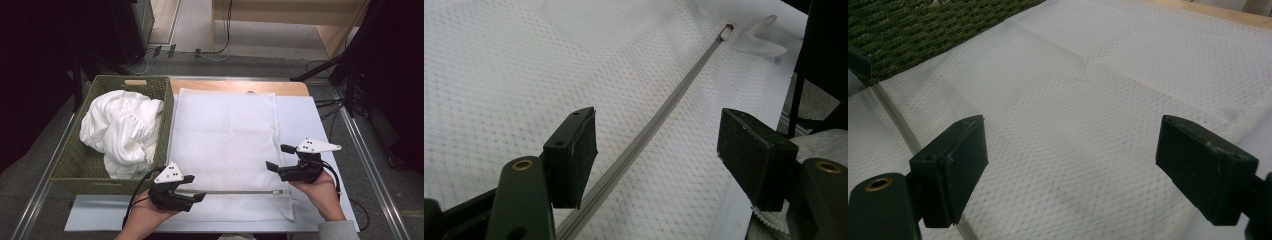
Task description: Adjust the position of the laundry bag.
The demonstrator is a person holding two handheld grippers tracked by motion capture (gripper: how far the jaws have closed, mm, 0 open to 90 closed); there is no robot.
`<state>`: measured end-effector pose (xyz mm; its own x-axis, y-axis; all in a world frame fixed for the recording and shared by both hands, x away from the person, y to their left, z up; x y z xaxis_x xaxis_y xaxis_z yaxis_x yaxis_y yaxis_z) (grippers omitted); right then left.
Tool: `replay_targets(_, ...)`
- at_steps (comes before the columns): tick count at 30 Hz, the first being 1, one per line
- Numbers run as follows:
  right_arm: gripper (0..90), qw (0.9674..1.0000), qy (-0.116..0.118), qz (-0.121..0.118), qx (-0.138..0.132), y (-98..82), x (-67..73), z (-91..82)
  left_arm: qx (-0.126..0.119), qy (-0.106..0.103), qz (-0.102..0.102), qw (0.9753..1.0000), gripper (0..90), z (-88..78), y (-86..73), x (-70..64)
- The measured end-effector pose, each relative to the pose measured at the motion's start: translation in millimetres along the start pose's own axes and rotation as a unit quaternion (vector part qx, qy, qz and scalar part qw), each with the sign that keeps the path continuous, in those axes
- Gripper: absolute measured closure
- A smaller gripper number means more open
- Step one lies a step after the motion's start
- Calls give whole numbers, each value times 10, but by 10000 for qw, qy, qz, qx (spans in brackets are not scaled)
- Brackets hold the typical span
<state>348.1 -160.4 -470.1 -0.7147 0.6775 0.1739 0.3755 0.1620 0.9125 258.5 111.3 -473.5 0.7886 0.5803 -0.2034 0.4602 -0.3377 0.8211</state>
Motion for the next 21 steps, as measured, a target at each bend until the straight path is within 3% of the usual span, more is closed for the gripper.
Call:
replay_targets(7, 142, 10000, -89, -24, 29, -6, -6, 7, -6, -4, 8, 10000, 326, -2, 2, 0)
replay_targets(15, 148, 9996, -208, 168, -55, 22, -58, -3, -6, -38, -8, 10000, 326, 3, 1, -7)
replay_targets(16, 195, 9995, -294, 98, -20, 13, -82, -9, -7, -37, -9, 10000, 327, 3, 2, -6)
replay_targets(21, 242, 9988, -473, 139, 17, 6, -173, -27, -7, -32, -15, 10000, 328, 4, 2, -4)
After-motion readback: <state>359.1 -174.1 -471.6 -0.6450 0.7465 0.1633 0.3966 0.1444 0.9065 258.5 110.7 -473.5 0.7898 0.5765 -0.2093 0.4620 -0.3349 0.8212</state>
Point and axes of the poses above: each handheld gripper's, and its own axes: z roughly forward along the jaws, y roughly out of its top, x roughly to its left, the point moved 9 cm from there along z, roughly forward along the jaws, and after that the axes turned 8 degrees about -x, right-handed, at the moved point
